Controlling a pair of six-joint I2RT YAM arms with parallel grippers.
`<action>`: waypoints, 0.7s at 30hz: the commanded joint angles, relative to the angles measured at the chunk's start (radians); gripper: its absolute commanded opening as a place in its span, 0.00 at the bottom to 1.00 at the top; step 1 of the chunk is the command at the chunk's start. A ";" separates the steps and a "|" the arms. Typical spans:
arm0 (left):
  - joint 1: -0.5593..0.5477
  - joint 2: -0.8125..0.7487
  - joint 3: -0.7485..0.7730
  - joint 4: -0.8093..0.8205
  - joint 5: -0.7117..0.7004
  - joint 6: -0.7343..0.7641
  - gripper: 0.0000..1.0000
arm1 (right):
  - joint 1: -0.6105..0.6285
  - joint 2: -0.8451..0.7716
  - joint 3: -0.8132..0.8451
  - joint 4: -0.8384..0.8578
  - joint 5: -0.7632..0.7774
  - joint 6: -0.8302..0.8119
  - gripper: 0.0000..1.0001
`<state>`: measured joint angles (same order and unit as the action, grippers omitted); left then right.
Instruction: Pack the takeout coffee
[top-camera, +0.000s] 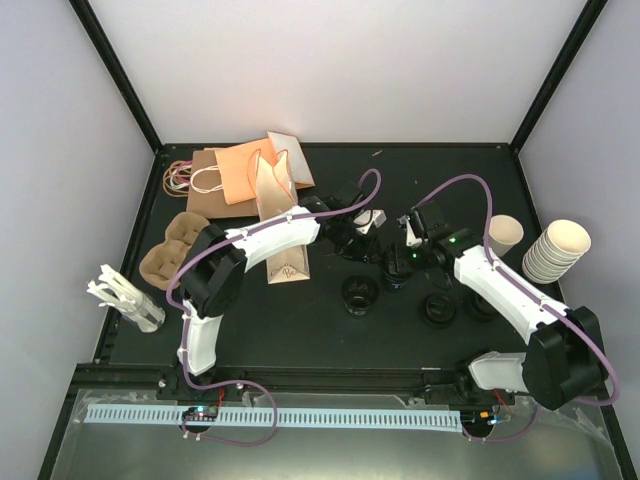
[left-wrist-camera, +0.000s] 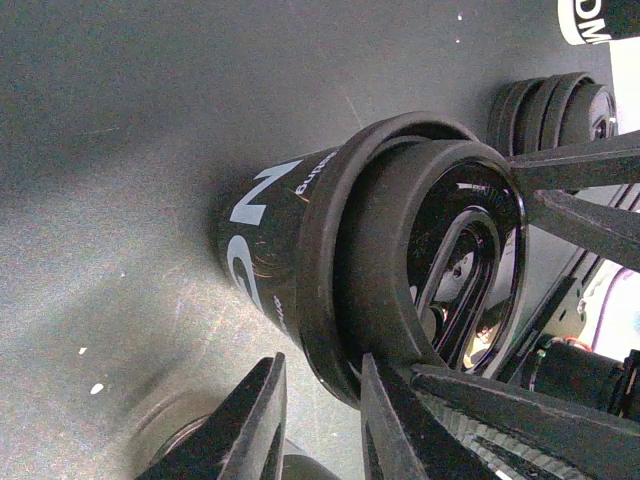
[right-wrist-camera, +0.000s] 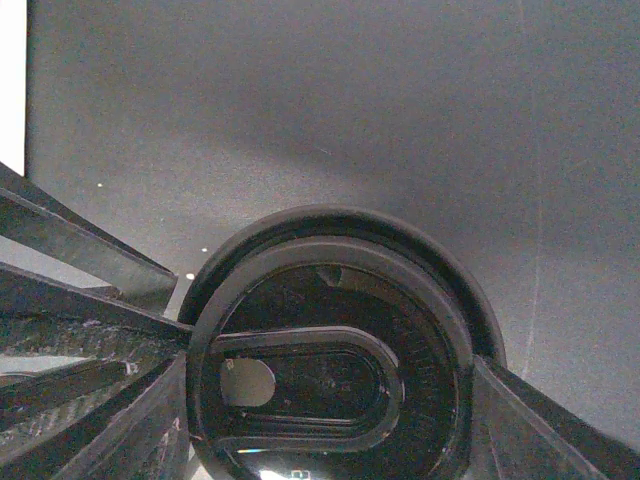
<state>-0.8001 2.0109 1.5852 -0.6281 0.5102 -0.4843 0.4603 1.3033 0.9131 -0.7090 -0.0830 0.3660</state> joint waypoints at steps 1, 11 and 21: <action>-0.010 0.032 -0.020 0.019 -0.022 -0.002 0.23 | 0.028 0.070 -0.065 -0.080 -0.022 0.023 0.60; -0.011 0.049 -0.025 0.011 -0.021 0.002 0.17 | 0.035 0.074 -0.068 -0.084 -0.008 0.027 0.60; -0.010 0.064 -0.045 0.015 -0.037 0.003 0.17 | 0.043 0.090 -0.067 -0.083 -0.002 0.030 0.60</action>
<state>-0.7994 2.0109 1.5787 -0.6186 0.5205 -0.4862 0.4805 1.3090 0.9142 -0.7059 -0.0521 0.3790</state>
